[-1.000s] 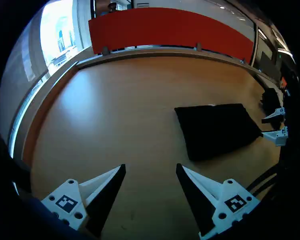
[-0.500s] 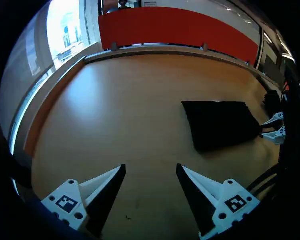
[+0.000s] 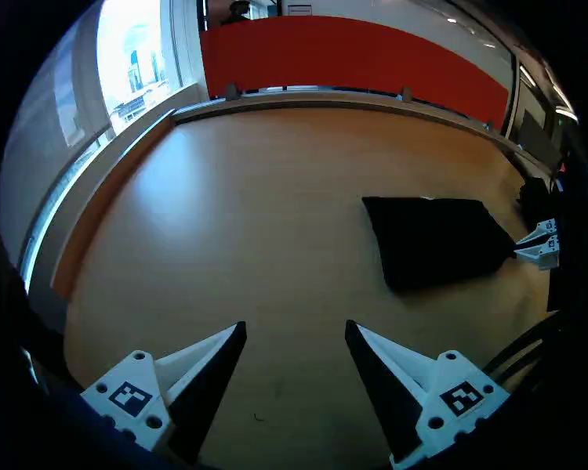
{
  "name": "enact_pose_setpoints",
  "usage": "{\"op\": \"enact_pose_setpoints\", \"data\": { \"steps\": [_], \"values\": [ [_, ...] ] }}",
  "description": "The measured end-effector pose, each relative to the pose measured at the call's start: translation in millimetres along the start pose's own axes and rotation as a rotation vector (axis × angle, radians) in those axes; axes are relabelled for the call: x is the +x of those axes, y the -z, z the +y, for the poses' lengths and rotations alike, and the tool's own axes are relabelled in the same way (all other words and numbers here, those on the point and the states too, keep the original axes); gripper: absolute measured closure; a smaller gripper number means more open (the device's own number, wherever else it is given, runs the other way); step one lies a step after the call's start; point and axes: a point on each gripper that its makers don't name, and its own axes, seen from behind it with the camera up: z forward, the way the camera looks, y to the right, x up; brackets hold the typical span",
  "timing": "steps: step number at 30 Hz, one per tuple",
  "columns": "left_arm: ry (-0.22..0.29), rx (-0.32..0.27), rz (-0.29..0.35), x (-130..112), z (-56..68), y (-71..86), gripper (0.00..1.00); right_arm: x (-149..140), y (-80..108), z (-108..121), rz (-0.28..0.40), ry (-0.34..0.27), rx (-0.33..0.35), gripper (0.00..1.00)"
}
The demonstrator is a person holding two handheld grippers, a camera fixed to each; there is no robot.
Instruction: Fold towel
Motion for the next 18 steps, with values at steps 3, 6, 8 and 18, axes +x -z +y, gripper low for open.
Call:
{"op": "enact_pose_setpoints", "data": {
  "steps": [3, 6, 8, 18],
  "values": [
    [0.006, 0.004, 0.001, -1.2, -1.2, 2.2, 0.07, 11.1, 3.0, -1.1, 0.016, 0.018, -0.002, 0.97],
    [0.011, 0.010, 0.007, -0.9, -2.5, 5.1, 0.07, 21.8, 5.2, -3.6, 0.028, 0.033, 0.002, 0.97],
    [0.014, 0.012, 0.014, 0.1, -3.2, 7.8, 0.07, 28.3, 6.6, -5.6, 0.036, 0.040, 0.004, 0.97],
    [0.034, 0.025, 0.048, 3.9, -7.6, 20.8, 0.07, 54.0, 17.4, -10.9, 0.066, 0.066, 0.003, 0.98]
  ]
}}
